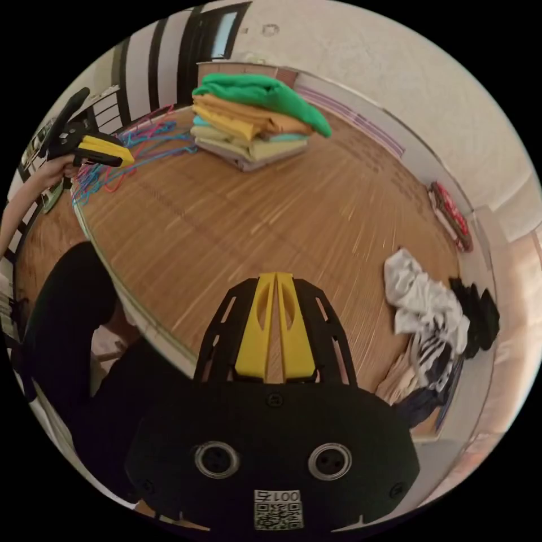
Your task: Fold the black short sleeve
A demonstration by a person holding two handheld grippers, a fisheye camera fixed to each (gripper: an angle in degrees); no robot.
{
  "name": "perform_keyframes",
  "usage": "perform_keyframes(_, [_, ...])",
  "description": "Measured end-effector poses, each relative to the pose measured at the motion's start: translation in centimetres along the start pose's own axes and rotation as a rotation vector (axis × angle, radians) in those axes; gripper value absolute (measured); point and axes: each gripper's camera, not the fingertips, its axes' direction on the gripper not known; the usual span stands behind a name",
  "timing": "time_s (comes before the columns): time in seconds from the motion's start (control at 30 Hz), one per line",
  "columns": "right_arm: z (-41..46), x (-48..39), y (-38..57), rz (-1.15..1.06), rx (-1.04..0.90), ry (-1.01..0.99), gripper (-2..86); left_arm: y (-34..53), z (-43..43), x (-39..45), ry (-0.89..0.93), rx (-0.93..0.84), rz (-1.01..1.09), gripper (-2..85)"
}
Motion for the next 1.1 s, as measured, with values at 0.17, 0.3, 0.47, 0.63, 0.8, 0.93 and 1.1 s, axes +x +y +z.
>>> perform_keyframes(0.17, [3.1, 2.7, 11.3, 0.193, -0.067, -0.043, 1.2, 0.2, 0.7, 6.2, -0.052, -0.061, 0.026, -1.0])
perform_keyframes(0.3, [3.1, 7.8, 17.8, 0.387, -0.04, -0.028, 2.7, -0.8, -0.2, 8.5, 0.003, -0.025, -0.013, -1.0])
perform_keyframes(0.47, [2.7, 17.6, 26.7, 0.667, 0.014, 0.12, 8.7, -3.1, -0.7, 11.5, 0.008, -0.008, -0.064, -1.0])
perform_keyframes(0.63, [6.1, 25.8, 32.9, 0.825, -0.047, 0.191, 12.9, -3.1, -0.2, 13.6, -0.002, -0.049, -0.105, -1.0])
perform_keyframes(0.8, [12.0, 30.5, 37.1, 0.937, -0.114, 0.108, 14.4, -1.0, -0.2, 14.1, 0.066, -0.062, -0.209, -1.0])
perform_keyframes(0.93, [17.0, 31.4, 40.0, 1.032, -0.098, -0.003, 12.1, 0.1, 0.2, 14.2, 0.132, -0.081, -0.297, -1.0])
perform_keyframes(1.1, [18.9, 31.2, 44.1, 1.077, -0.003, -0.04, 3.6, -0.4, 0.3, 14.5, 0.203, -0.065, -0.287, -1.0])
